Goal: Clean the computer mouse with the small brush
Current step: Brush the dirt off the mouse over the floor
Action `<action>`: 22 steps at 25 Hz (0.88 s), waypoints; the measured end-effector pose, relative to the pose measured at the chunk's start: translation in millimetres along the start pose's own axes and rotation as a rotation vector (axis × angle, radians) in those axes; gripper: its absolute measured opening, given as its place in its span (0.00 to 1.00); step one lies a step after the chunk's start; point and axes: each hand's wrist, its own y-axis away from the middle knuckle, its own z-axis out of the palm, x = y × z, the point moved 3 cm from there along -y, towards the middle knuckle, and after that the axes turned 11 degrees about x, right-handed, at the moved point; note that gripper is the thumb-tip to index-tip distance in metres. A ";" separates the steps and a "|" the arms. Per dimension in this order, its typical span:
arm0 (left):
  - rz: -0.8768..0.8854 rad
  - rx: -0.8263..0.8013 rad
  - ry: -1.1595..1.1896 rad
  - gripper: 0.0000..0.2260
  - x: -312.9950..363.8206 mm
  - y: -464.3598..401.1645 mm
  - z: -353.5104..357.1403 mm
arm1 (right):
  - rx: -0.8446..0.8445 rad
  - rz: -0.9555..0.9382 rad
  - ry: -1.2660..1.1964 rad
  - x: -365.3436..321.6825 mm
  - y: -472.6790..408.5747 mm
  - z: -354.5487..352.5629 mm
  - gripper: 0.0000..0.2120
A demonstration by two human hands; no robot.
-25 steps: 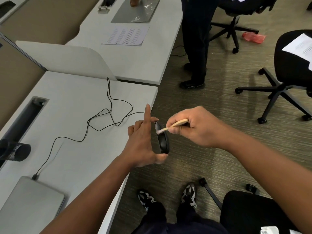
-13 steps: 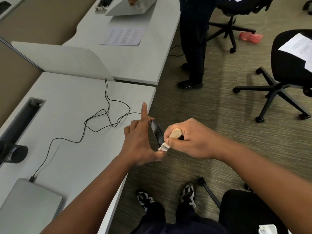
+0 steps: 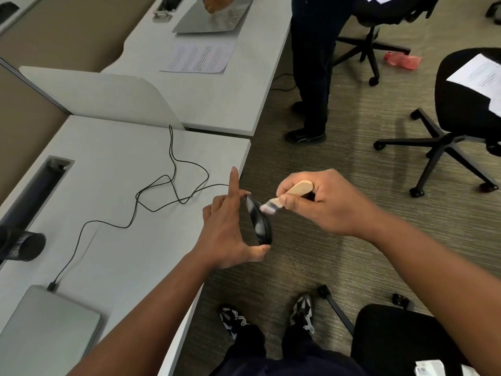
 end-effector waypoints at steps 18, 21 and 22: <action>0.049 -0.054 -0.030 0.75 1.9 7.9 0.1 | 0.005 0.018 0.038 -13.7 -15.0 7.2 0.05; 0.058 -0.055 -0.037 0.75 0.1 7.2 -1.2 | -0.125 0.038 0.082 -14.0 -10.2 8.1 0.06; 0.059 -0.057 -0.042 0.75 0.3 7.6 -1.3 | -0.141 0.047 0.068 -15.0 -9.0 8.6 0.07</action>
